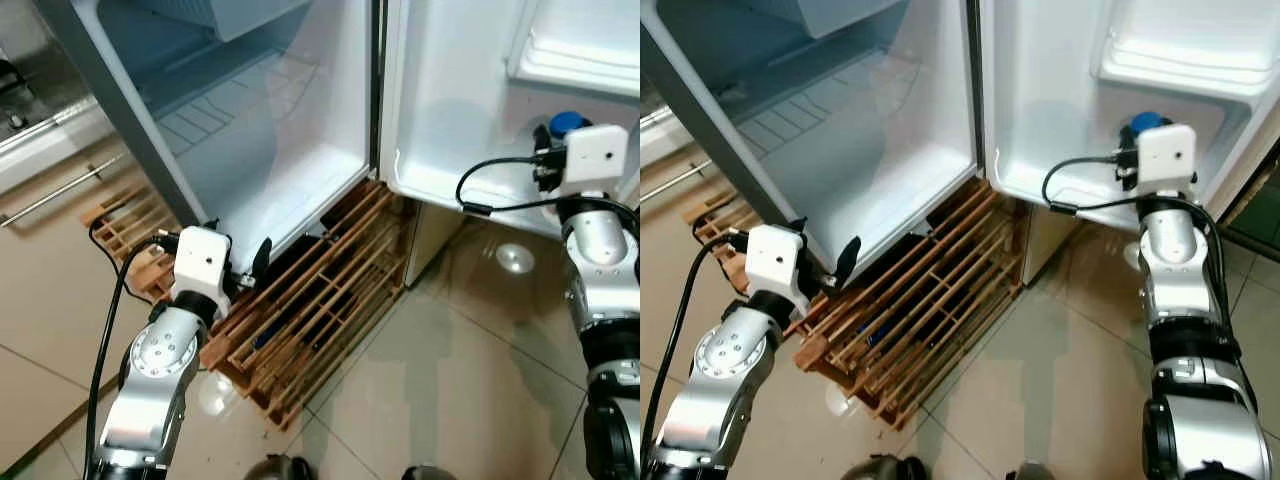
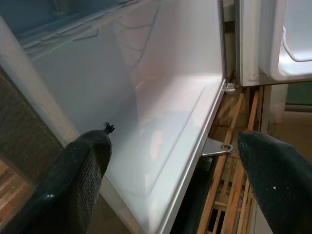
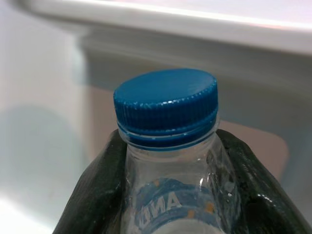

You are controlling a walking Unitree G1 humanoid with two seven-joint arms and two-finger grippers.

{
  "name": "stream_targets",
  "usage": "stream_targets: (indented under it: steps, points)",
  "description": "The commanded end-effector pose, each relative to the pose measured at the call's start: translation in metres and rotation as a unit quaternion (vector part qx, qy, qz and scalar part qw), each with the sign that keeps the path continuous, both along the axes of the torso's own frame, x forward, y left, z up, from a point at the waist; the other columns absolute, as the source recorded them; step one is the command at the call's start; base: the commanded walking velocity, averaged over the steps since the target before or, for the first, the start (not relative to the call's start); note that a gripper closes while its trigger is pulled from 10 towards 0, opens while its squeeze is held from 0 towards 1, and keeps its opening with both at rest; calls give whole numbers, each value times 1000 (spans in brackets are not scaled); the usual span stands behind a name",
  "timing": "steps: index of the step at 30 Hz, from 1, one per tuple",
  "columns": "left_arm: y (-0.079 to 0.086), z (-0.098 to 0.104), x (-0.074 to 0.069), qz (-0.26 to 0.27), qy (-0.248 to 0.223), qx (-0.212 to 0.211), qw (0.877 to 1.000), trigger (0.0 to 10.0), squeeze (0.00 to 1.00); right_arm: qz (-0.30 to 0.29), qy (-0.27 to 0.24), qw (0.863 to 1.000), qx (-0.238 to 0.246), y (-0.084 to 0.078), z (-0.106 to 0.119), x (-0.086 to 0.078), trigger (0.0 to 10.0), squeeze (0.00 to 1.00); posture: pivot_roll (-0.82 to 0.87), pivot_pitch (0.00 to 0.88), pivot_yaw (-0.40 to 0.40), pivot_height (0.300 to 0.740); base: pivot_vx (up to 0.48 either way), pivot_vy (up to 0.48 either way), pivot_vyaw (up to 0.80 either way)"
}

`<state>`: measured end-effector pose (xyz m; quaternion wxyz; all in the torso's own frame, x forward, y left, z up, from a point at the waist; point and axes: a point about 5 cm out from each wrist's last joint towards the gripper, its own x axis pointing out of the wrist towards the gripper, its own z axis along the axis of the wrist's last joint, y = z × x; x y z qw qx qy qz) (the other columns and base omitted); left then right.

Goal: Restocking fridge

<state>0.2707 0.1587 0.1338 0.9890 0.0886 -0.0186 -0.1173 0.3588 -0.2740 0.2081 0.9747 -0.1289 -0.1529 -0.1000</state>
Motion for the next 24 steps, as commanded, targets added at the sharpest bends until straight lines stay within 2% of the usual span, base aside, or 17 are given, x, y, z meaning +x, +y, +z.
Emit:
stream_targets:
  steps: [1, 3, 4, 8, 9, 16, 17, 18, 21, 24]
  points:
    - [2, 2, 0, 1, 0, 10, 1000, 10000, 0, -6, 36, 999, 33, -3, -16, 0, 10000, 0, -8, 109, 151, 740, 0, 0, 0]
    - [1, 2, 1, 0, 0, 10, 1000, 10000, 0, -14, 44, 994, 98, -12, -17, 1, 10000, 0, -10, 109, 152, 740, 0, 0, 0]
    - [1, 2, 1, 0, 0, 10, 1000, 10000, 0, -14, 44, 994, 98, -12, -17, 1, 10000, 0, -10, 109, 152, 740, 0, 0, 0]
    - [-1, 2, 2, -3, 1, 8, 1000, 10000, 0, -15, 51, 987, 149, -16, -17, 3, 10000, 0, -17, 111, 149, 740, 0, 0, 0]
    - [-2, 1, 2, -3, 1, 8, 1000, 10000, 0, -17, 55, 983, 174, -18, -19, 4, 10000, 0, -17, 111, 149, 740, 0, 0, 0]
    - [-3, 1, 2, -5, 2, 6, 1000, 10000, 0, -31, 63, 966, 249, -26, -25, 2, 10000, 0, -20, 111, 146, 740, 0, 0, 0]
    - [-3, 1, 2, -5, 2, 6, 1000, 10000, 0, -32, 65, 964, 256, -27, -26, 2, 10000, 75, -20, 111, 146, 740, 0, 0, 0]
    - [-4, 1, 2, -6, 2, 6, 1000, 10000, 0, -39, 70, 964, 254, -28, -27, 1, 10000, 1000, -20, 111, 146, 740, 0, 0, 0]
    - [-4, 1, 2, -6, 2, 7, 1000, 10000, 0, -39, 82, 967, 240, -28, -28, 0, 10000, 1000, -21, 111, 147, 740, 0, 0, 0]
    - [-4, 1, 2, -5, 1, 8, 1000, 10000, 0, -39, 82, 975, 205, -21, -23, -1, 10000, 1000, -20, 112, 145, 740, 0, 0, 0]
